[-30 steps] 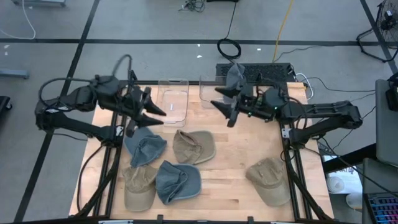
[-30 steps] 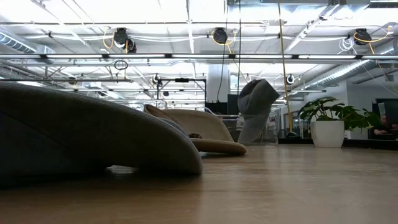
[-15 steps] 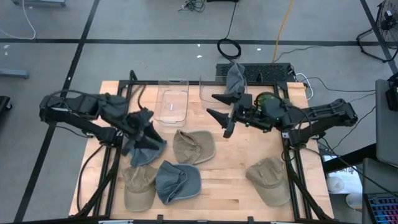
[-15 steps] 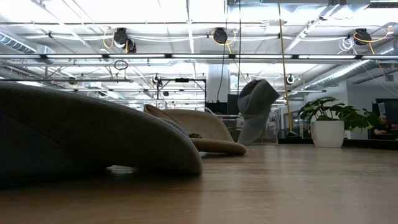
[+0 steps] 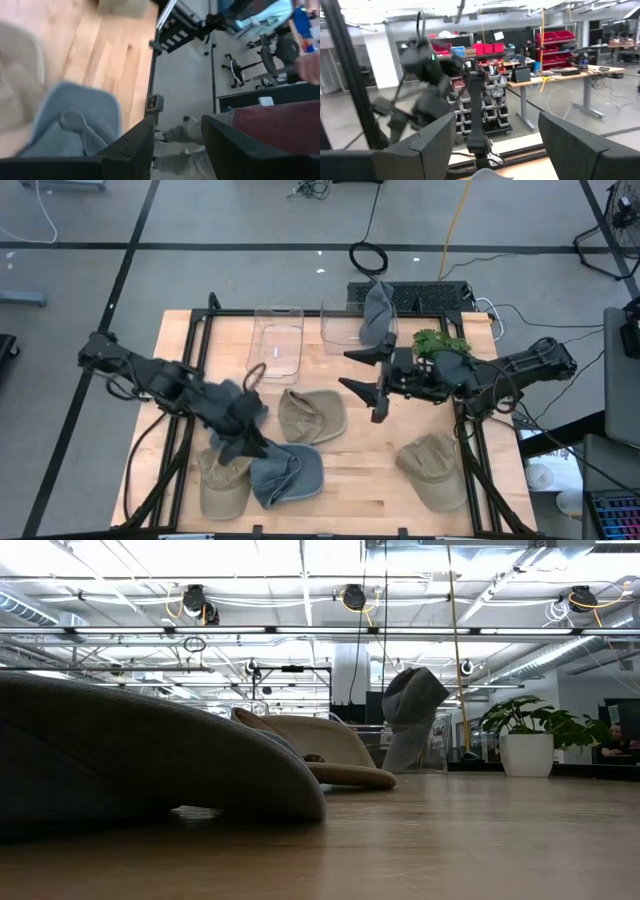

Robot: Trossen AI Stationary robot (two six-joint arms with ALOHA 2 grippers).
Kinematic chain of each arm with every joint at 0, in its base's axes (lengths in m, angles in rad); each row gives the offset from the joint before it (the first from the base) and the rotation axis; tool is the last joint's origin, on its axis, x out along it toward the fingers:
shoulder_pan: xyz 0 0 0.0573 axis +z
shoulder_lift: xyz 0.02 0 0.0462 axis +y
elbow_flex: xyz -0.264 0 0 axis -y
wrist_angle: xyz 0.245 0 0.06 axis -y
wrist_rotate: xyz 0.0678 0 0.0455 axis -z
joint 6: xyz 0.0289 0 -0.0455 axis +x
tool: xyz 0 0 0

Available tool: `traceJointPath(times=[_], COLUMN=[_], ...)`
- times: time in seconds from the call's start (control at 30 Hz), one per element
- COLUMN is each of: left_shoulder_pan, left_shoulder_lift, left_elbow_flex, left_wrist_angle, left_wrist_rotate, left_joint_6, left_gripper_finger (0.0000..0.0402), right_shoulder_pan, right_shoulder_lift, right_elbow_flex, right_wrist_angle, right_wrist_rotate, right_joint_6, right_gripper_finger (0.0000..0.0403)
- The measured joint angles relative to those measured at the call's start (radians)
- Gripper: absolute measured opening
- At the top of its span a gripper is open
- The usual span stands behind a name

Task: Pick & Place hat
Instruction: Put the bottom blue cap into the right transparent bin

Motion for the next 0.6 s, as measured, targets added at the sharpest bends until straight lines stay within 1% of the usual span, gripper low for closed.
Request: traceJointPath(times=[0.17,0.33,0.6], left_shoulder_pan=[-0.056,-0.098,-0.151], left_shoulder_lift=[0.074,0.147,0.257], left_elbow_flex=[0.000,-0.001,-0.001], left_wrist_angle=[0.005,0.051,0.043], left_wrist_rotate=[-0.012,-0.015,-0.015], left_joint_6=[-0.152,-0.302,-0.508], left_gripper_finger=[0.0170,0.0170,0.0170], right_shoulder_pan=[0.027,0.047,0.056], right_shoulder_lift=[-0.024,-0.044,-0.044], right_elbow_flex=[0.000,0.000,0.000], right_wrist_angle=[-0.009,-0.012,-0.042], right_wrist_rotate=[-0.001,-0.001,-0.004], right_joint_6=[-0.009,-0.019,-0.022], right_gripper_finger=[0.0274,0.0274,0.0275])
